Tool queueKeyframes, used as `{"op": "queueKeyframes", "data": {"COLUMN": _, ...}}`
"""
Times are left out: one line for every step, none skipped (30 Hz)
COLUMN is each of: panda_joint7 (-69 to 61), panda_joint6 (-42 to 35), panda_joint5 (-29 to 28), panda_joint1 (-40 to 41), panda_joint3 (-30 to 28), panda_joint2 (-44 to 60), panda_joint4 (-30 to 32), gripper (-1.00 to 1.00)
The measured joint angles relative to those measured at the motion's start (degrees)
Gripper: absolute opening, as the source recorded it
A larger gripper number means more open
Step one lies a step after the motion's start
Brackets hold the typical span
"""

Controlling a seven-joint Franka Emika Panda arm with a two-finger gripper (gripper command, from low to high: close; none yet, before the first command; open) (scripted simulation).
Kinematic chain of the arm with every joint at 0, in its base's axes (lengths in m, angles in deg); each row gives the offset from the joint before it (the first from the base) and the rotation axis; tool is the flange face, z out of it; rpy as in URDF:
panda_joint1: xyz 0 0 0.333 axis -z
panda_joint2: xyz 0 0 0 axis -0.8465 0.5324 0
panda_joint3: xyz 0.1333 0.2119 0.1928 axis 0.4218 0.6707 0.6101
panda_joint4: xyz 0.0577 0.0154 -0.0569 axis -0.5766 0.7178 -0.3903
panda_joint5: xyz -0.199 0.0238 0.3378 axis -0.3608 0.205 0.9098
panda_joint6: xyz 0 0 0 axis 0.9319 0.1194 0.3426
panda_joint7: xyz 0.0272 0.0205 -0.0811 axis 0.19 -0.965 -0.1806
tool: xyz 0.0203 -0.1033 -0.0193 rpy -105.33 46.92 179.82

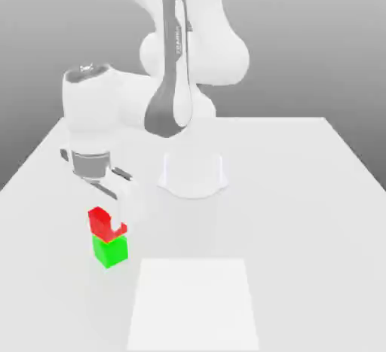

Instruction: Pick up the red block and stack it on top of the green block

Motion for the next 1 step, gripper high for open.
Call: {"op": "queueKeyframes", "data": {"panda_joint7": 0.0, "panda_joint6": 0.0, "panda_joint5": 0.0, "panda_joint1": 0.0, "panda_joint3": 0.0, "panda_joint2": 0.0, "panda_joint4": 0.0, "gripper": 1.0}}
